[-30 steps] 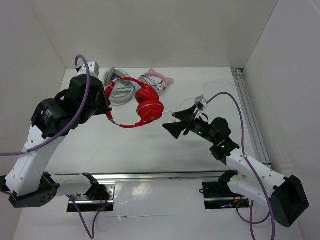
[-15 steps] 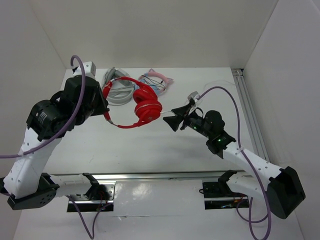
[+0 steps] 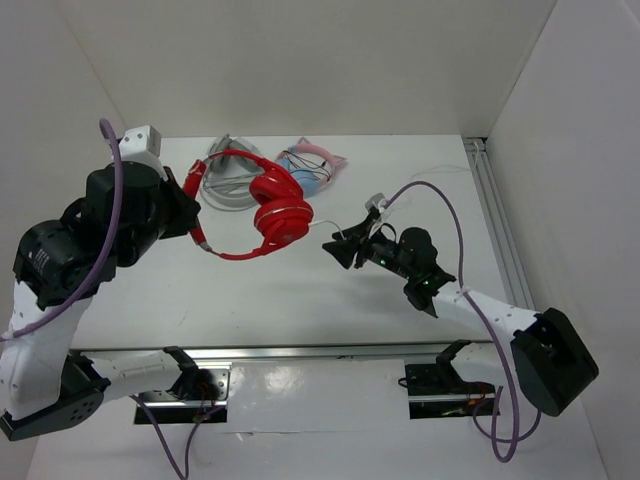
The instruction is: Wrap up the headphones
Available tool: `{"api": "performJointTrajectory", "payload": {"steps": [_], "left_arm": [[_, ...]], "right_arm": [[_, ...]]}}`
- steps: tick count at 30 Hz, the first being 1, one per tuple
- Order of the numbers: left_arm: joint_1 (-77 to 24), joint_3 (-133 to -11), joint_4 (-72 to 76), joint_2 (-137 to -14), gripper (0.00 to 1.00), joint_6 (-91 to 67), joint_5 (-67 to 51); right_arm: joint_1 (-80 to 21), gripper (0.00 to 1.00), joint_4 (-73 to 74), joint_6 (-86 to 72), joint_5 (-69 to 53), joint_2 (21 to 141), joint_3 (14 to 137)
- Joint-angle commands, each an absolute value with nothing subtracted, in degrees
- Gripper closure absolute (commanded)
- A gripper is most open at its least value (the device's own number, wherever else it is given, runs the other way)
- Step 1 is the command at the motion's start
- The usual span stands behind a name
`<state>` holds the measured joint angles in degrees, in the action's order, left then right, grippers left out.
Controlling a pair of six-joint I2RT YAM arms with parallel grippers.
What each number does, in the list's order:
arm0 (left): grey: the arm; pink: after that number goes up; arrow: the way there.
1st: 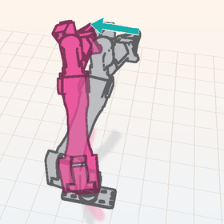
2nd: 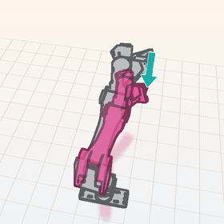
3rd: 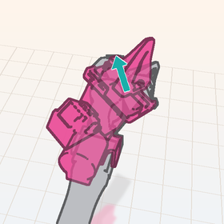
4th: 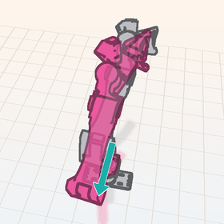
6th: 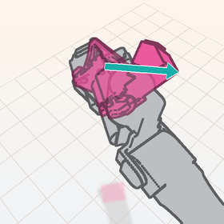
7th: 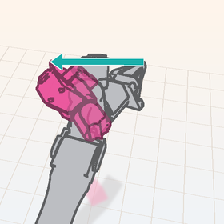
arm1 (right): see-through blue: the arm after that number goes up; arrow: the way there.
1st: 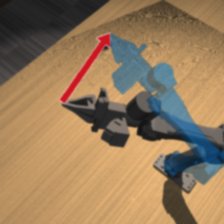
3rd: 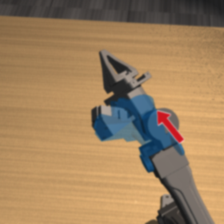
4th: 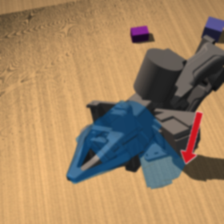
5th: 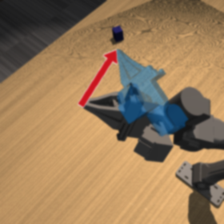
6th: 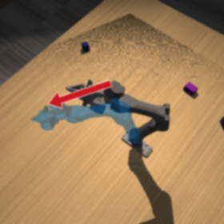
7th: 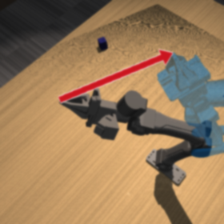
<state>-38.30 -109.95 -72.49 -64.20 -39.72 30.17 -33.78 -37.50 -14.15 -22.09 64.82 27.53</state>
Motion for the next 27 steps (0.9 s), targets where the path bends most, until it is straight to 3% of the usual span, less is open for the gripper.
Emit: {"api": "performJointTrajectory", "payload": {"steps": [1, 11, 14, 17, 25, 26, 27], "left_arm": [[-38.06, -113.64, -67.76, -62.93, 1.00, -43.42, 29.18], [-37.53, -116.72, -70.05, -63.46, 1.00, -45.26, 31.46], [-37.53, -116.72, -70.05, -63.46, 1.00, -46.49, 31.46], [-37.53, -116.10, -69.52, -62.93, 1.00, -48.59, 33.12], [-37.53, -114.87, -68.99, -60.38, 1.00, -50.89, 37.71], [-37.53, -114.87, -68.99, -60.90, 1.00, -50.89, 37.18], [-37.53, -114.35, -68.99, -60.91, 1.00, -51.41, 37.18]], "right_arm": [[-34.19, 0.49, -45.96, -14.77, -23.55, 67.66, 28.74], [-31.91, 0.49, -50.53, -15.82, -23.55, 73.12, 26.64], [-31.20, 0.56, -51.15, -16.87, -23.55, 74.88, 26.63], [-29.98, 0.72, -52.29, -18.45, -22.16, 76.46, 26.63], [-29.44, 0.70, -55.99, -18.98, -24.08, 79.28, 25.22], [-29.44, 0.99, -55.99, -19.51, -24.08, 79.28, 25.22], [-29.44, 1.00, -55.99, -19.51, -23.47, 79.28, 25.22]]}}
